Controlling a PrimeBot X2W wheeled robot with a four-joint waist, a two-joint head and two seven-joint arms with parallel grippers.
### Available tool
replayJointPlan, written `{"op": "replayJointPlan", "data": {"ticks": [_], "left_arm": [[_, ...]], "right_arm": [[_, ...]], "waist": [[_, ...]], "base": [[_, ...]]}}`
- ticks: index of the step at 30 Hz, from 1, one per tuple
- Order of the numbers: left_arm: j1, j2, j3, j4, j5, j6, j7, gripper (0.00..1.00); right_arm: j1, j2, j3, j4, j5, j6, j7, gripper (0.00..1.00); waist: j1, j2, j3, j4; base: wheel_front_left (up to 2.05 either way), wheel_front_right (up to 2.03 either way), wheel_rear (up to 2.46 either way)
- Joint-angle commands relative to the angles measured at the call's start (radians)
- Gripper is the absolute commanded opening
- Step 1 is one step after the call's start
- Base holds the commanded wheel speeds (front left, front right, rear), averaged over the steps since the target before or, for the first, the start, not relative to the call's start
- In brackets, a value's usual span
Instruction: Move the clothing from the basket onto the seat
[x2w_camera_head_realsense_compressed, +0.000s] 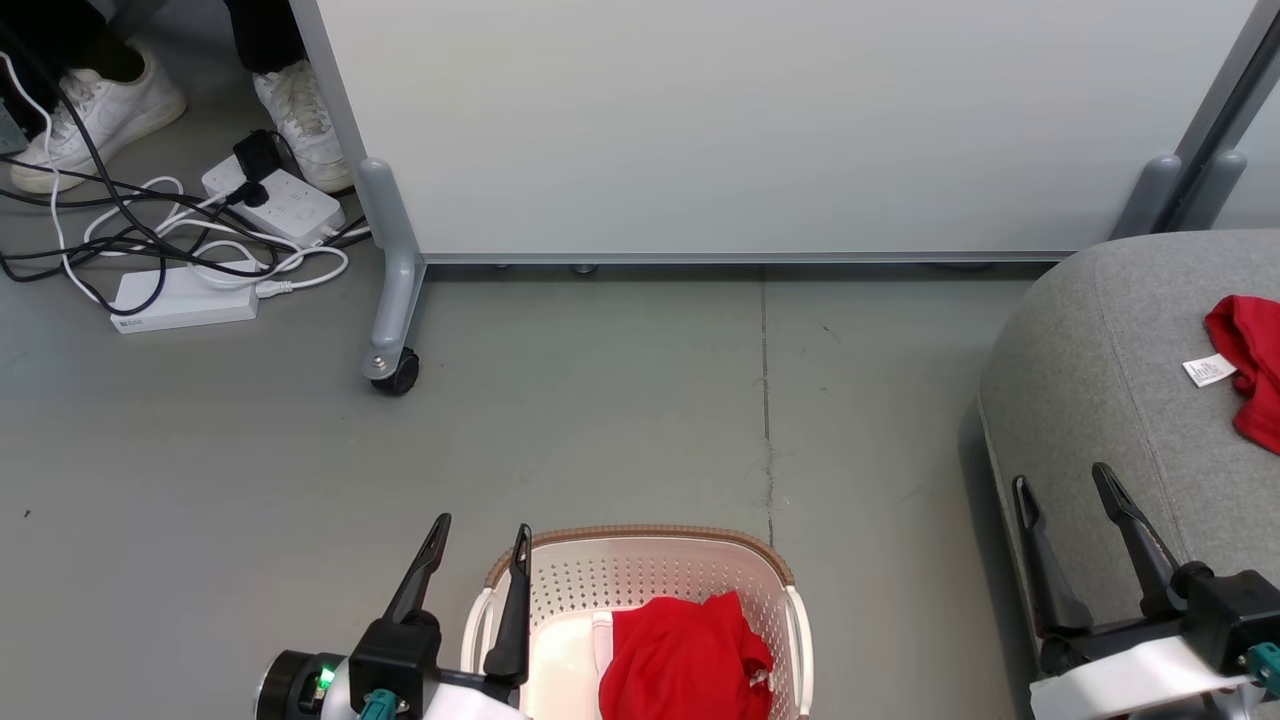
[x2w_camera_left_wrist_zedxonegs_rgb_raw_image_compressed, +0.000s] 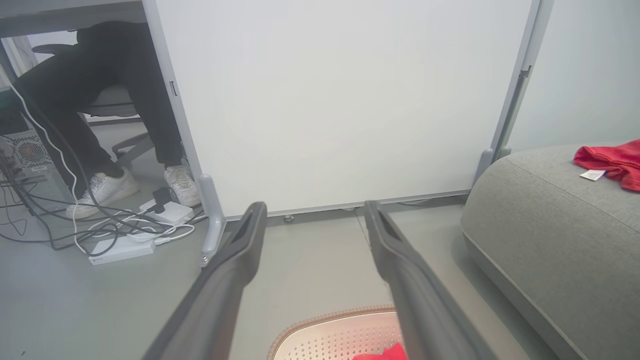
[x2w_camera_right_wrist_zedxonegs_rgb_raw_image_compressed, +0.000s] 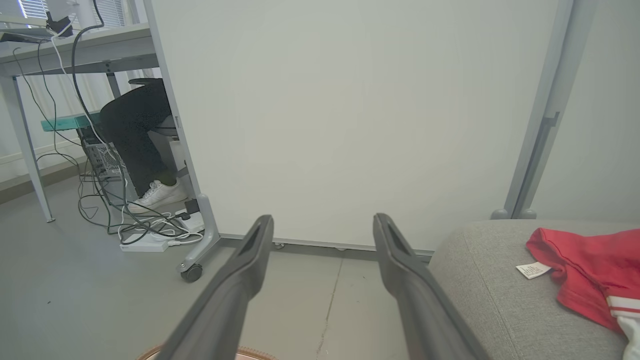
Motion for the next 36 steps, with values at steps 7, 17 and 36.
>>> {"op": "replayJointPlan", "data": {"ticks": [7, 17, 36], "left_arm": [[-0.02, 0.004, -0.003, 0.005, -0.009, -0.002, 0.0, 1.0], [-0.022, 0.004, -0.01, 0.01, -0.01, -0.009, 0.0, 1.0], [-0.225, 0.004, -0.108, 0.095, 0.042, -0.074, 0.0, 1.0]], "right_arm": [[-0.013, -0.004, -0.003, 0.006, 0.009, 0.0, -0.005, 1.0], [-0.015, -0.004, -0.008, 0.001, 0.006, 0.0, -0.005, 1.0], [-0.143, -0.027, -0.09, -0.045, -0.063, 0.0, -0.005, 1.0]], "waist": [[0.0, 0.0, -0.001, -0.001], [0.0, 0.0, 0.006, -0.001], [0.0, 0.0, 0.359, -0.056]], "base": [[0.0, 0.0, 0.0], [0.0, 0.0, 0.0], [0.0, 0.0, 0.0]]}}
